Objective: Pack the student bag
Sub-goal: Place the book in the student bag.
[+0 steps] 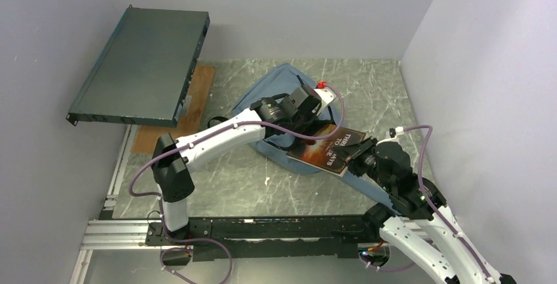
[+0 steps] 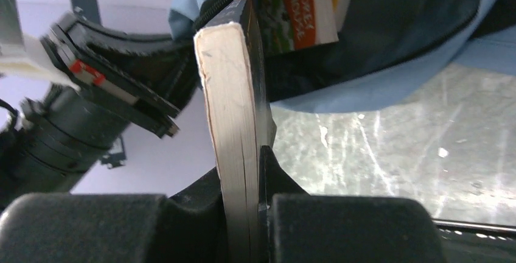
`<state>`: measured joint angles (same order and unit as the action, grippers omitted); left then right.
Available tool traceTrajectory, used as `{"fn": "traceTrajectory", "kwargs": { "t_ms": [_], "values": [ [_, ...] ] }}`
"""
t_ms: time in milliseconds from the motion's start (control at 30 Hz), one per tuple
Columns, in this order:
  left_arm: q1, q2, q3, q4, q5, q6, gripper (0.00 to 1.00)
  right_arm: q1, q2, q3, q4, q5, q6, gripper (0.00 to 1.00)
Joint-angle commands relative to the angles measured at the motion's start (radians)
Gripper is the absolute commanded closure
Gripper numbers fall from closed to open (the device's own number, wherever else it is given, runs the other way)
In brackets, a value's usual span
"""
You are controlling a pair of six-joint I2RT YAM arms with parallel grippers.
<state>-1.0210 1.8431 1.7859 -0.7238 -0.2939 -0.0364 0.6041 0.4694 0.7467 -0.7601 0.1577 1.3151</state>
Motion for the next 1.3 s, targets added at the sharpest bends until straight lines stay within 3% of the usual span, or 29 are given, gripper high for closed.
{"fn": "traceTrajectory", "kwargs": {
  "t_ms": [0, 267, 367, 500, 567, 667, 800, 933, 1033, 1133, 1200, 1267],
  "values": [
    [-0.01, -0.116, -0.006, 0.03, 0.067, 0.024, 1.0, 0.001, 0.016, 0.0, 0.223, 0.07, 0.148, 1.0],
    [-0.01, -0.153, -0.027, 0.034, 0.107, 0.024, 1.0, -0.066, 0.09, -0.131, 0.44, 0.1, 0.15, 1.0],
    [-0.01, -0.151, -0.014, 0.037, 0.137, 0.019, 1.0, -0.144, 0.135, -0.27, 0.718, -0.067, 0.197, 1.0],
    [-0.01, -0.144, 0.001, 0.025, 0.158, 0.017, 1.0, -0.14, 0.293, -0.366, 1.1, -0.148, 0.154, 1.0],
    [-0.01, -0.143, -0.005, 0.021, 0.151, 0.024, 1.0, -0.096, 0.381, -0.378, 1.196, -0.081, 0.097, 1.0],
    [-0.01, -0.143, -0.017, 0.02, 0.122, 0.056, 1.0, 0.023, 0.471, -0.455, 1.351, 0.177, 0.076, 1.0],
    [-0.01, -0.143, -0.029, 0.025, 0.115, 0.052, 1.0, 0.134, 0.633, -0.46, 1.385, 0.378, 0.118, 0.81],
    [-0.01, -0.137, -0.039, 0.031, 0.12, 0.047, 1.0, 0.163, 0.74, -0.397, 1.315, 0.395, 0.084, 0.57],
    [-0.01, -0.135, -0.041, 0.02, 0.116, 0.05, 1.0, 0.166, 0.701, -0.442, 1.321, 0.32, -0.011, 0.31],
    [-0.009, -0.145, -0.059, 0.023, 0.114, 0.053, 1.0, 0.158, 0.588, -0.544, 1.403, 0.123, -0.164, 0.04],
    [-0.009, -0.152, -0.07, 0.029, 0.115, 0.053, 1.0, 0.152, 0.499, -0.599, 1.447, 0.004, -0.289, 0.01],
    [-0.008, -0.153, -0.069, 0.027, 0.122, 0.049, 1.0, 0.152, 0.423, -0.606, 1.378, -0.02, -0.34, 0.01]
  ]
}}
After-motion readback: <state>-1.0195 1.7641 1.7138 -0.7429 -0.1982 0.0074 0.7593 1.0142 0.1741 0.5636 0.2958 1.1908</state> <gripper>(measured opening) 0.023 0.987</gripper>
